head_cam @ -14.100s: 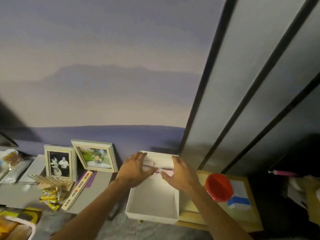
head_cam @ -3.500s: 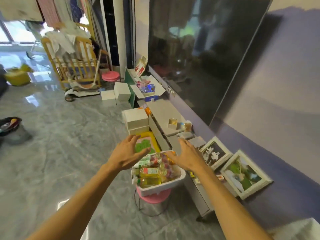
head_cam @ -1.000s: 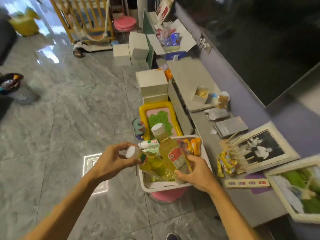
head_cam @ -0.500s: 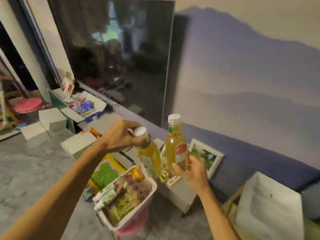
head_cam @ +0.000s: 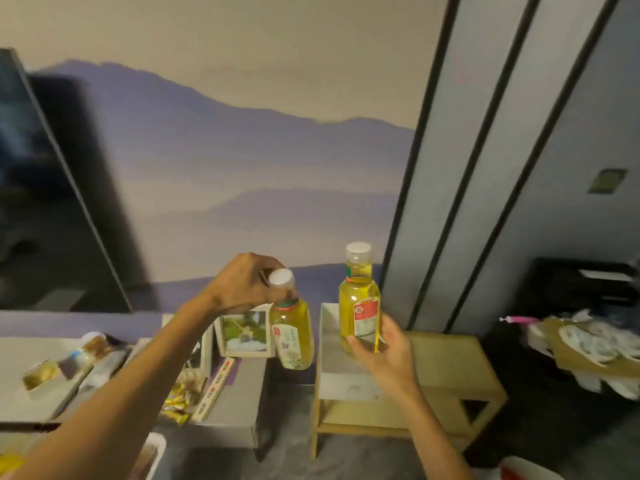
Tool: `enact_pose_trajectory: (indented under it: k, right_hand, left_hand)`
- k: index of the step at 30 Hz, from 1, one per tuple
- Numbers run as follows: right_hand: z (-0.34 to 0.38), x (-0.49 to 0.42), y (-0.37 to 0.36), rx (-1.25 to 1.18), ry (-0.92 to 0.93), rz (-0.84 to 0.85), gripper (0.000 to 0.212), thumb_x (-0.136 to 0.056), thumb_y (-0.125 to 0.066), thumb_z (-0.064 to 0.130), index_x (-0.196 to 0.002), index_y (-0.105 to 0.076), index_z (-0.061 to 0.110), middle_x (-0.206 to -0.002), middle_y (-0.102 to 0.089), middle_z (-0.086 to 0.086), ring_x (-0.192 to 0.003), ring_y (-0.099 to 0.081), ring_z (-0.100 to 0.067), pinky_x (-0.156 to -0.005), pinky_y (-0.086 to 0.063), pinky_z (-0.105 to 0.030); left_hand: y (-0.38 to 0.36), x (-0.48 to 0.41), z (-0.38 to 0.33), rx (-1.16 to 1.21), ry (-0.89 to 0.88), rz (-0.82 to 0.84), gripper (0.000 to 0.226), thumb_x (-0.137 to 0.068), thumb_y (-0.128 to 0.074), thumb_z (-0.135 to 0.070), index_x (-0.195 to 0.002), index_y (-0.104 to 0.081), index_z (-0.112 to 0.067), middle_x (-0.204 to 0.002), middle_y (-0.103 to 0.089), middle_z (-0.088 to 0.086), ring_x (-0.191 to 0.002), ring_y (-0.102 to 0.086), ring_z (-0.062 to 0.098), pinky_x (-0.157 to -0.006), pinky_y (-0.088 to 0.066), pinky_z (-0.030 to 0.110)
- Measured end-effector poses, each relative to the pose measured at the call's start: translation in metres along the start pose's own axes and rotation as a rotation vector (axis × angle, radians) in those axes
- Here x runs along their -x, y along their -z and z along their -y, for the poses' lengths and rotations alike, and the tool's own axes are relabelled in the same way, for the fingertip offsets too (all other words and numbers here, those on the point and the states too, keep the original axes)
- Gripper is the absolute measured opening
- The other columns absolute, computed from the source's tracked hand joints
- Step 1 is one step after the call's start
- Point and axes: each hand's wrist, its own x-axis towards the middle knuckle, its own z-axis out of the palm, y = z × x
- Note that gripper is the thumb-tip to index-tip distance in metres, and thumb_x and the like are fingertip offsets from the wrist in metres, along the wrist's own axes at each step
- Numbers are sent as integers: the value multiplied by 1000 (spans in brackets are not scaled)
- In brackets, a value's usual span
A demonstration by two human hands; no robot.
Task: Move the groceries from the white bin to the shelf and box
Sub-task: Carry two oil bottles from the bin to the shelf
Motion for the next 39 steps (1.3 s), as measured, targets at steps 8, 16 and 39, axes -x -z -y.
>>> enact_pose_trajectory:
  k: [8,16,39]
  right_hand:
    - [-65,-32,165,79,-106,-174,57,-80,-93,23,-129,-66,31,-112,-77,18,-105,-73,0,-79,-59,-15]
    - [-139,-91,255,116,-135,-210,43,-84,-90,19,-120,-67,25,-102,-76,7,-96,-75,-16,-75,-63,-29]
    - [-522,-258,172,169,-207,-10,62,-75,-96,20,-126,-63,28,-113,-73,12,-102,-72,-7,-79,-57,-16]
  left_hand:
    - [-150,-110,-95,5,-92,162,37,-78,-87,-58,-101,-74,-32,-93,-74,-20,-85,-72,3,-72,-59,22]
    - [-264,-210,-132,33,-15,210,45,-76,-83,-66,-102,-77,-30,-93,-75,-15,-84,-70,9,-72,-59,31]
    - [-527,-361,98,-354,202,253,51,-80,-79,-68,-117,-73,-33,-111,-66,-4,-106,-59,22,-96,-51,43]
